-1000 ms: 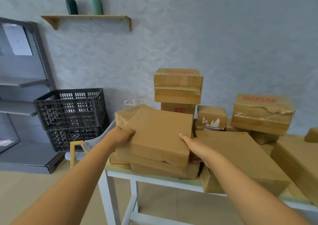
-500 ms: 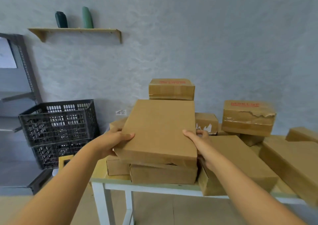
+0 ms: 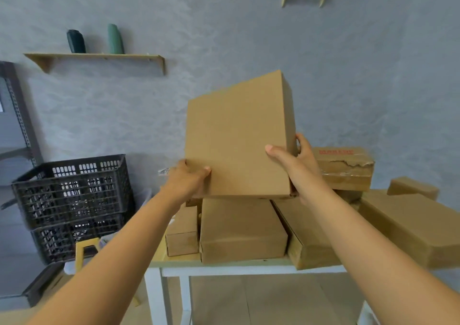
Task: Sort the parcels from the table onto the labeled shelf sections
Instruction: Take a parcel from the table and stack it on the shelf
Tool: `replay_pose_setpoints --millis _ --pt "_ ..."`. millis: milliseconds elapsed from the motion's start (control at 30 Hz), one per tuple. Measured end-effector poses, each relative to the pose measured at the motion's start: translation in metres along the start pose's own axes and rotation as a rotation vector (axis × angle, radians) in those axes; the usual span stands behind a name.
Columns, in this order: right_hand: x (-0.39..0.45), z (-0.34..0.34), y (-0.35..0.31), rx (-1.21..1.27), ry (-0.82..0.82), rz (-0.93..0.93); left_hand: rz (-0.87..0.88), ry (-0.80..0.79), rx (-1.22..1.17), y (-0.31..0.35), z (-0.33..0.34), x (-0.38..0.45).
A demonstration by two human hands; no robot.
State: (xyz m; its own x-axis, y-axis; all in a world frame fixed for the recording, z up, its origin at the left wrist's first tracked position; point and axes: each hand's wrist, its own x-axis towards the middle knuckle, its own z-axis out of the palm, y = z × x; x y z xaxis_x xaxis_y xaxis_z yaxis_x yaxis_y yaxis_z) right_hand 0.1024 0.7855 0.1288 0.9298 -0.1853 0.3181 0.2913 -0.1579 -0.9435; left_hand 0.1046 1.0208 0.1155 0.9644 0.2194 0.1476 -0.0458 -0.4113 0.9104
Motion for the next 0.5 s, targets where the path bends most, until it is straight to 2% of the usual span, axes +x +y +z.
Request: replay_pose_setpoints --millis 100,167,233,367,433,500 --pt "-0.014 0.011 -0.017 -0.076 0.123 -0.18 0.123 -0.081 0.057 0.032 0.005 -0.019" --pt "-0.029 0.023 -0.024 -0.249 0.183 -0.332 0.154 -0.178 -0.108 0.054 0.007 -0.035" --pt "-0.042 0.037 -0.031 -0.392 0.153 -0.438 0.171 -0.213 -0.314 0.073 0.007 -0.05" --pt "-0.062 0.058 -0.049 -0.449 0.035 -0.623 0.25 -0.025 -0.503 0.08 -0.008 -0.056" --pt "-0.071 0.066 -0.059 -0.423 -0.012 -0.731 0.199 0.045 -0.583 0.073 -0.018 -0.055" --pt "-0.075 0.071 -0.065 -0.351 -0.101 -0.753 0.14 0.081 -0.609 0.065 -0.027 -0.055"
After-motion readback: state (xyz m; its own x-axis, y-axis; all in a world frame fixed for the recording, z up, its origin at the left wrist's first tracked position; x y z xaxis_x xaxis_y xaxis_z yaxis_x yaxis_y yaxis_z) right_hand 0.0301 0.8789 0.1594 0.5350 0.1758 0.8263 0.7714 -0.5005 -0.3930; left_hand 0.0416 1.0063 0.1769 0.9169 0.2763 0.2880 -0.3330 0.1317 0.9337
